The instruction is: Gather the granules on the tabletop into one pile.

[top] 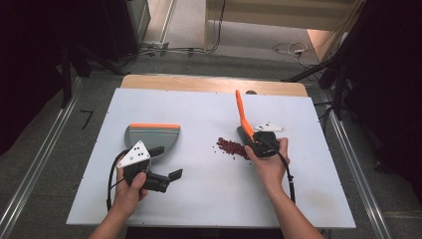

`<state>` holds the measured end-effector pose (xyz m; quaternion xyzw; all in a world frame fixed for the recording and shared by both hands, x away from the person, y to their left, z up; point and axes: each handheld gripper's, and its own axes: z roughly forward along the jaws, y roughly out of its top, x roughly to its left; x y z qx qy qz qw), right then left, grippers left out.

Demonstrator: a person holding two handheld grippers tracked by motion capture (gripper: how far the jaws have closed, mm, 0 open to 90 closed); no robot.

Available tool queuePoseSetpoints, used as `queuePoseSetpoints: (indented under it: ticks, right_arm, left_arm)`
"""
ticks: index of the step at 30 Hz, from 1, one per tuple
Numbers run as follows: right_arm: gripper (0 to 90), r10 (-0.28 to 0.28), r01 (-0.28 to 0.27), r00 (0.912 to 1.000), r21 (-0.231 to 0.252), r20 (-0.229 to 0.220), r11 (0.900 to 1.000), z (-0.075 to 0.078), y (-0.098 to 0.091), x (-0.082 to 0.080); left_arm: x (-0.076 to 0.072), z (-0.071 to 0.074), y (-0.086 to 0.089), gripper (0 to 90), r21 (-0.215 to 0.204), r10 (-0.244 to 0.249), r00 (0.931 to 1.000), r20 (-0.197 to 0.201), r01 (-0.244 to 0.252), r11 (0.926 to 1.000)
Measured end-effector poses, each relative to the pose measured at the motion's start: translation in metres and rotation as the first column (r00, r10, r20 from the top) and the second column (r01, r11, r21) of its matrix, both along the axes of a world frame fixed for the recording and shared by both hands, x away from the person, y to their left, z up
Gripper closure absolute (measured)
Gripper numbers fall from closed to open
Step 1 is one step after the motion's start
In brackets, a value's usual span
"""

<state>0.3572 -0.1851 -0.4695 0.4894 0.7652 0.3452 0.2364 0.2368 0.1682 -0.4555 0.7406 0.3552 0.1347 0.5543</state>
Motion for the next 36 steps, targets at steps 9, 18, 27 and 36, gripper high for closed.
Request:
queuePoseSetpoints:
  ticks: [9, 18, 27, 36]
  right_arm:
    - [68.8, 0.029, -0.03, 0.9991, 0.033, 0.03, 0.999, 0.009, -0.004, 0.0]
    - [68.7, 0.065, -0.069, 0.9957, 0.066, 0.066, 0.9954, 0.025, -0.024, -0.01]
    - [68.7, 0.091, -0.099, 0.9928, 0.111, 0.077, 0.9888, 0.038, -0.058, -0.03]
    - [68.7, 0.07, -0.082, 0.9943, 0.157, 0.081, 0.9843, 0.037, -0.095, -0.047]
  left_arm:
    - [0.0, 0.0, 0.001, 0.0, 0.001, 0.002, 1.0, -0.001, -0.002, 1.0]
    - [0.0, 0.0, 0.001, 0.0, -0.002, 0.005, 1.0, 0.0, -0.005, 1.0]
    - [0.0, 0.001, 0.001, 0.0, -0.001, 0.009, 0.9999, 0.004, -0.009, 1.0]
    - [-0.001, 0.002, 0.002, 0.0, -0.006, 0.018, 0.9997, 0.014, -0.018, 0.9998]
